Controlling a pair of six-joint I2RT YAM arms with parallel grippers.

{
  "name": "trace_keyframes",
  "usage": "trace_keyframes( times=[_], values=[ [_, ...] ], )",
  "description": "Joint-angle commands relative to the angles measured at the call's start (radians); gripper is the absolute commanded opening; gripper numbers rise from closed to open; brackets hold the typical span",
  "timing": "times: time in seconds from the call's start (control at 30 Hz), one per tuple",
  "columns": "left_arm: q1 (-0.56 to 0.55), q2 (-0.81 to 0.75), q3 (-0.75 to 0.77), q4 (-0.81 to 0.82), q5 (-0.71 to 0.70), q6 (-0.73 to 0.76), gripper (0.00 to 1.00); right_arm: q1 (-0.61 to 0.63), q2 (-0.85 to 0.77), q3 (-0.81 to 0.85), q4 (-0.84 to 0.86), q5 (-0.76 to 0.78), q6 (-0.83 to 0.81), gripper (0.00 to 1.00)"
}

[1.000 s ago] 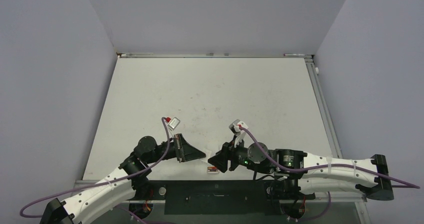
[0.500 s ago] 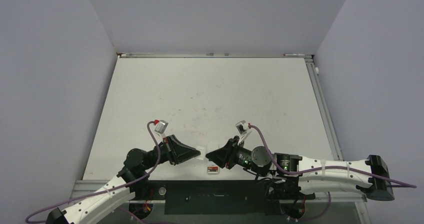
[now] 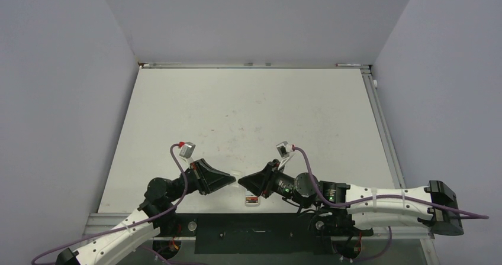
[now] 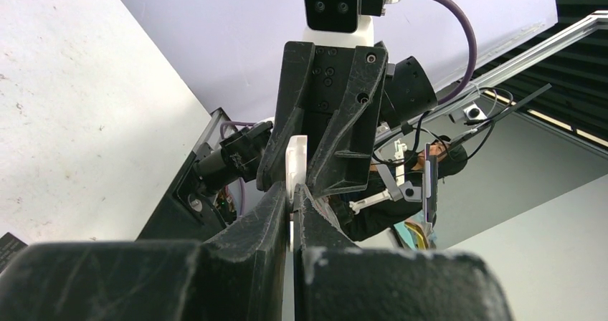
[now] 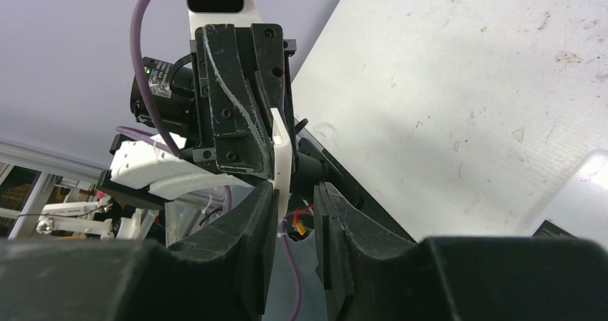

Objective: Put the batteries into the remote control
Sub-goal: Adjust the battery cover.

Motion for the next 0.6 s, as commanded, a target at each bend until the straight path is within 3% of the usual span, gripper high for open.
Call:
trace_keyframes(
  times=[0.0, 0.2, 0.57],
  values=[
    [0.003, -0.023, -0.002, 0.050, -0.009, 0.007, 0.00, -0.002, 0.020, 0.034, 0.067, 0.022, 0.005, 0.25],
    [0.002, -0.039, -0.002, 0.030, -0.007, 0.010, 0.00, -0.002, 0.029, 0.037, 0.071, 0.041, 0.005, 0.18],
    [0.003, -0.027, 0.002, 0.025, 0.001, 0.017, 0.00, -0.002, 0.080, 0.063, 0.084, 0.046, -0.004, 0.16]
  ],
)
